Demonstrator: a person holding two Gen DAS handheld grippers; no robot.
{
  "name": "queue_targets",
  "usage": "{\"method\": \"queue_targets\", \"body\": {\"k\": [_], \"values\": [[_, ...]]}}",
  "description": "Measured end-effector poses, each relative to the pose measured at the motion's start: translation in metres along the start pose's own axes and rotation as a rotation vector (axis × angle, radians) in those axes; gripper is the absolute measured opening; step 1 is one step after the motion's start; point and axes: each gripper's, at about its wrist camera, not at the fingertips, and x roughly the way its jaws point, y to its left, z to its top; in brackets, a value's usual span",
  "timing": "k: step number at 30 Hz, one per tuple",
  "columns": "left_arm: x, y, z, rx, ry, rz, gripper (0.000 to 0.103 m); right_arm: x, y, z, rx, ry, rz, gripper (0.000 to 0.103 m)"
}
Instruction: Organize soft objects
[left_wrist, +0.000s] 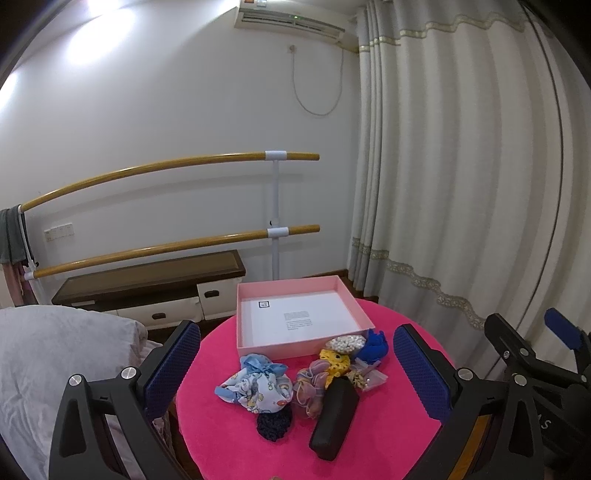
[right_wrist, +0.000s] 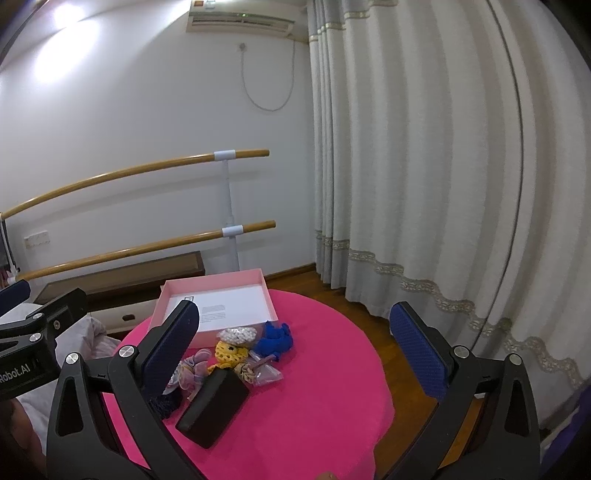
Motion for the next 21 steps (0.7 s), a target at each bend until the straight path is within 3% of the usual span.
{"method": "queue_targets", "body": {"k": [21], "values": [[0.0094, 0.0092, 0.0009, -0.005, 0.013, 0.001, 0.103, 0.0078, 0.0031, -0.0043, -0.009, 0.008, -0.004, 0.103]]}}
